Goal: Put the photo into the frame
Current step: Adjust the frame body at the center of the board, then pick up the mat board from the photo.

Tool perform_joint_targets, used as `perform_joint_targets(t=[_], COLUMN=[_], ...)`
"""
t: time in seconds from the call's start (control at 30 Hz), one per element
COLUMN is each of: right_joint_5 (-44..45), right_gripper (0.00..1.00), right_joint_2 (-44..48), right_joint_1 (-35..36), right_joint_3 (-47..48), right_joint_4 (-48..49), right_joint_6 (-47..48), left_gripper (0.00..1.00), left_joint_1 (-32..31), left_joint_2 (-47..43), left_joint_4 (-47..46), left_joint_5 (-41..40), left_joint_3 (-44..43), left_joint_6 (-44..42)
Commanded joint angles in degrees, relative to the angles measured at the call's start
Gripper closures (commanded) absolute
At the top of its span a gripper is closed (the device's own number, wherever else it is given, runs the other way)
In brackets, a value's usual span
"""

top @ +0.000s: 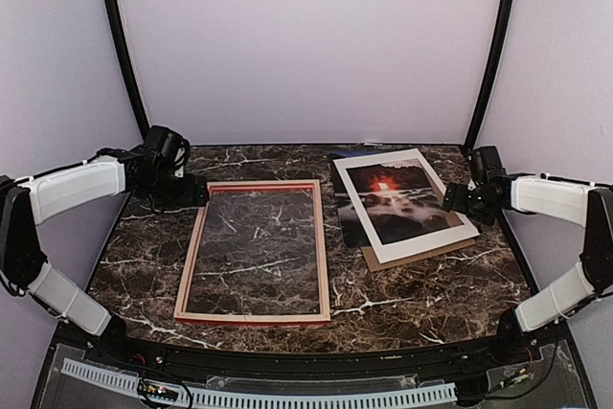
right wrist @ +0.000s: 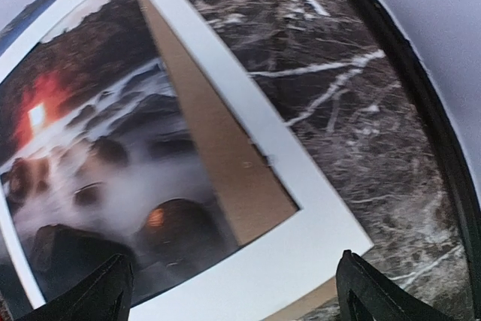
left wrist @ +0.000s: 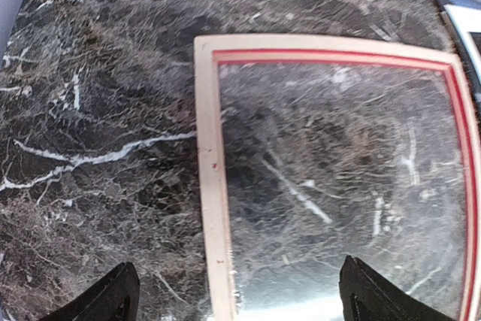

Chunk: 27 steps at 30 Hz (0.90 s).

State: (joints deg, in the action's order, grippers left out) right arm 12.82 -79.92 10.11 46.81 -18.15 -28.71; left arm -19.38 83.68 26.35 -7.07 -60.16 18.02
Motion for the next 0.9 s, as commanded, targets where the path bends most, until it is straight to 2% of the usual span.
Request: perform_joint_targets(t=[0.0, 0.17, 0.33, 0.87], right_joint_5=[-4.8, -15.9, -24.6, -35.2], right_gripper=[0.06, 0.09, 0.15, 0.4], right_joint_2=[-0.2, -2.3, -5.0, -11.0], right_joint_1=[-9.2, -19.8, -25.1, -26.8], right_joint_3=[-2.3, -4.9, -7.5, -11.5], right_joint_4=[0.8, 4.3, 8.0, 16.0], right_joint_6=[2.7, 2.4, 1.6, -0.8], left_gripper=[0.04, 0.04, 0.04, 0.04], left_joint_1=[-0.6, -0.8, -1.0, -1.5], left_joint_2=[-6.0, -7.7, -7.5, -5.9], left_joint_4=[-5.1, -5.9, -7.2, -8.8], left_joint_5=[8.8, 13.3, 15.1, 17.4], left_joint_3=[2.7, 3.2, 4.5, 5.6], left_joint_6=[1.7, 2.8, 3.6, 4.6])
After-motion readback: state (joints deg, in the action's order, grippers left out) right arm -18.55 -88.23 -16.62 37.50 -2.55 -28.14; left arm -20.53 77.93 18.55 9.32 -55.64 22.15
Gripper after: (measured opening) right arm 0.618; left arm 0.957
